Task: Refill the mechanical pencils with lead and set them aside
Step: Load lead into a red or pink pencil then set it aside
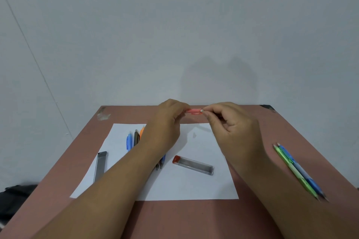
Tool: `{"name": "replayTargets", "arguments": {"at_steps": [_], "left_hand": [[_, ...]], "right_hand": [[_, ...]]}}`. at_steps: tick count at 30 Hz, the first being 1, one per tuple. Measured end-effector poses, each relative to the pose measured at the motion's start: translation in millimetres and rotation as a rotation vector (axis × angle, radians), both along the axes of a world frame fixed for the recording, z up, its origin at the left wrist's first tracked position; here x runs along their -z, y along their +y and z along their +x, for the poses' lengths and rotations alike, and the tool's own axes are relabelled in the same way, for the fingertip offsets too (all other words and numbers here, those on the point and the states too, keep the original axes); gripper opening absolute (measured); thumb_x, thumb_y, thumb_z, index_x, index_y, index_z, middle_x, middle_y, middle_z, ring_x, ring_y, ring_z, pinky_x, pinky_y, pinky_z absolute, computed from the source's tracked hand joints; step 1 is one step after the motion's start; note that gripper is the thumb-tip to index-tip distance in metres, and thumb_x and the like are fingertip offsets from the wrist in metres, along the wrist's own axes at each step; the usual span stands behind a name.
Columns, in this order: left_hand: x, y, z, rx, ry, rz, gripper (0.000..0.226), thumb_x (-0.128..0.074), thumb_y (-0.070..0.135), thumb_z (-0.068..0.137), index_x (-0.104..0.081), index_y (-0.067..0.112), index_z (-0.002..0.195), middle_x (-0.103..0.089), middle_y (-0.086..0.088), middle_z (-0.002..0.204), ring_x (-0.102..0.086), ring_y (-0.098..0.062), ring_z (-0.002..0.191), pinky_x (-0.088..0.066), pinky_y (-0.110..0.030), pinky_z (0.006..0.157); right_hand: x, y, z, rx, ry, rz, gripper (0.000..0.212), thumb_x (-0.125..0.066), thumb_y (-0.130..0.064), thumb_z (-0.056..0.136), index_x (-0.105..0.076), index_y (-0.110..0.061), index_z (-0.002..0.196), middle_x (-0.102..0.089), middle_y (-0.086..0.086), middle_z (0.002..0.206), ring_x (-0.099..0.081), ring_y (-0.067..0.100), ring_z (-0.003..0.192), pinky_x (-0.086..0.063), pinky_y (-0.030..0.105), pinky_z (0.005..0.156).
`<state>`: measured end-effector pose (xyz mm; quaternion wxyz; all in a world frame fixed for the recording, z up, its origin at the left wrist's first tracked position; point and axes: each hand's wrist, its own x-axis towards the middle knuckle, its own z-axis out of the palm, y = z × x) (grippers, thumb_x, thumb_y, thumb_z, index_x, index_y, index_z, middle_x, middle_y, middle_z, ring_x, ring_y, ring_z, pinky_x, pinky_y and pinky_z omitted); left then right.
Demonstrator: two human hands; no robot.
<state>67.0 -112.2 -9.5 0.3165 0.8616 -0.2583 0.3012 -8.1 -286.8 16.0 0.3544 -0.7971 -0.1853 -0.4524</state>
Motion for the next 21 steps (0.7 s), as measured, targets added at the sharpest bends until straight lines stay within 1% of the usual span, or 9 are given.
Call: {"name": "replayTargets", "arguments": {"at_steps": [2, 3, 6, 9, 12, 15, 17, 19, 21], "left_hand": [[0.9, 1.8, 1.9, -0.038, -0.030, -0.001, 0.031, -0.060, -0.006, 0.093, -0.074, 0.015, 0.111, -0.066, -0.002, 0.102, -0.058, -0.022, 0.095, -0.047, -0.026, 0.080], [1.2, 2.8, 2.6, -0.055, -0.044, -0.002, 0.034, -0.061, -0.008, 0.091, -0.075, 0.016, 0.111, -0.065, -0.001, 0.101, -0.056, -0.022, 0.096, -0.043, -0.021, 0.080], [1.7, 4.9, 4.6, -0.107, -0.077, -0.014, 0.044, -0.066, -0.014, 0.084, -0.077, 0.020, 0.109, -0.062, 0.002, 0.099, -0.047, -0.015, 0.099, -0.030, -0.009, 0.081], [1.5, 5.0, 4.9, -0.119, -0.133, -0.017, 0.051, -0.071, -0.019, 0.076, -0.079, 0.021, 0.106, -0.063, 0.000, 0.098, -0.047, -0.018, 0.102, -0.034, -0.016, 0.078], [1.0, 3.8, 2.7, -0.100, -0.165, 0.001, 0.053, -0.072, -0.020, 0.074, -0.079, 0.022, 0.106, -0.064, -0.002, 0.098, -0.052, -0.025, 0.101, -0.040, -0.028, 0.074], [2.6, 3.5, 5.0, -0.081, -0.171, 0.027, 0.048, -0.070, -0.016, 0.080, -0.079, 0.022, 0.108, -0.064, -0.002, 0.097, -0.055, -0.027, 0.097, -0.039, -0.028, 0.073], [4.2, 2.3, 6.1, -0.081, -0.154, 0.017, 0.043, -0.069, -0.013, 0.084, -0.079, 0.020, 0.109, -0.064, -0.001, 0.095, -0.056, -0.026, 0.094, -0.041, -0.028, 0.073], [4.4, 0.4, 4.7, -0.087, -0.112, -0.024, 0.037, -0.067, -0.009, 0.088, -0.077, 0.018, 0.112, -0.061, 0.002, 0.093, -0.055, -0.024, 0.092, -0.041, -0.028, 0.074], [3.3, -0.4, 3.2, -0.103, -0.088, -0.051, 0.033, -0.064, -0.005, 0.091, -0.076, 0.016, 0.114, -0.055, 0.007, 0.092, -0.051, -0.020, 0.091, -0.040, -0.028, 0.074]], "right_hand": [[1.3, -1.5, 1.4, 0.002, 0.041, -0.018, 0.006, -0.071, -0.006, 0.093, -0.076, -0.009, 0.092, -0.069, -0.005, 0.084, -0.064, 0.009, 0.080, -0.050, 0.023, 0.073], [1.9, -2.5, 2.0, 0.008, 0.058, -0.031, 0.007, -0.071, -0.006, 0.093, -0.076, -0.010, 0.092, -0.068, -0.006, 0.083, -0.063, 0.009, 0.080, -0.050, 0.022, 0.072], [3.4, -5.3, 4.8, 0.041, 0.099, -0.081, 0.008, -0.070, -0.004, 0.093, -0.075, -0.010, 0.090, -0.068, -0.005, 0.082, -0.060, 0.009, 0.078, -0.046, 0.016, 0.072], [4.6, -8.2, 7.2, 0.053, 0.152, -0.106, 0.011, -0.069, -0.003, 0.092, -0.075, -0.011, 0.088, -0.068, -0.005, 0.081, -0.059, 0.009, 0.078, -0.043, 0.012, 0.071], [4.2, -8.7, 6.4, 0.060, 0.188, -0.079, 0.010, -0.070, -0.006, 0.093, -0.076, -0.014, 0.091, -0.069, -0.007, 0.081, -0.061, 0.009, 0.076, -0.046, 0.016, 0.070], [3.5, -6.3, 3.0, 0.066, 0.208, 0.024, 0.009, -0.071, -0.009, 0.094, -0.076, -0.015, 0.097, -0.071, -0.008, 0.083, -0.064, 0.010, 0.077, -0.050, 0.021, 0.070], [1.4, -4.0, 1.6, 0.038, 0.273, 0.137, 0.011, -0.070, -0.016, 0.095, -0.075, -0.020, 0.105, -0.071, -0.014, 0.084, -0.066, 0.006, 0.079, -0.052, 0.019, 0.071], [1.7, -2.4, 3.4, 0.009, 0.367, 0.238, 0.021, -0.069, -0.027, 0.096, -0.071, -0.026, 0.117, -0.070, -0.017, 0.088, -0.067, 0.002, 0.082, -0.053, 0.016, 0.074], [5.6, -3.2, 8.9, 0.029, 0.451, 0.218, 0.026, -0.068, -0.031, 0.096, -0.067, -0.030, 0.123, -0.067, -0.016, 0.091, -0.064, 0.002, 0.084, -0.051, 0.016, 0.076]]}}
